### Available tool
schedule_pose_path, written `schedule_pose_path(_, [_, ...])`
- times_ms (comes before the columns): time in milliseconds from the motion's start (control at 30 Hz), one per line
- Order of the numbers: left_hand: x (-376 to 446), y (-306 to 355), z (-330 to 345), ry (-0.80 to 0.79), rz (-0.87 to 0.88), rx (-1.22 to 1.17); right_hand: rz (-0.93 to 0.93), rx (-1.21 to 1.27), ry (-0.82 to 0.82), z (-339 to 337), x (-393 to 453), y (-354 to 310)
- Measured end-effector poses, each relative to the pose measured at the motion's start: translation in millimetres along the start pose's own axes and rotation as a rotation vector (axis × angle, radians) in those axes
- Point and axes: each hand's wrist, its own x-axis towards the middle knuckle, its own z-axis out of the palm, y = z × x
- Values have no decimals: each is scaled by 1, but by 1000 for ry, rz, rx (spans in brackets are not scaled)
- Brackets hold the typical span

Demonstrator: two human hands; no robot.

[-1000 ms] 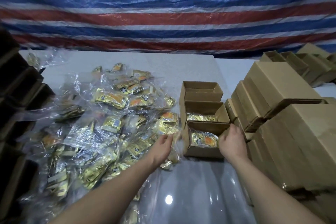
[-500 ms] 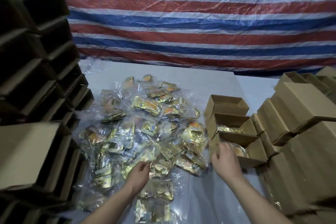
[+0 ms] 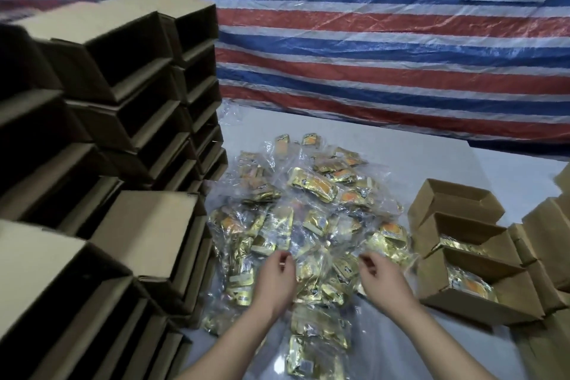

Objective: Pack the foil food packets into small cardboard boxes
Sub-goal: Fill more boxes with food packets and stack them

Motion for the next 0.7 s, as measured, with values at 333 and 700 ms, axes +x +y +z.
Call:
schedule_pose_path(333, [-29, 27, -103, 600, 455, 384, -404, 131, -183, 60, 39, -168])
schedule_pose_path(700, [-22, -11, -121, 544, 19, 602, -774, -434, -300, 140, 84, -280])
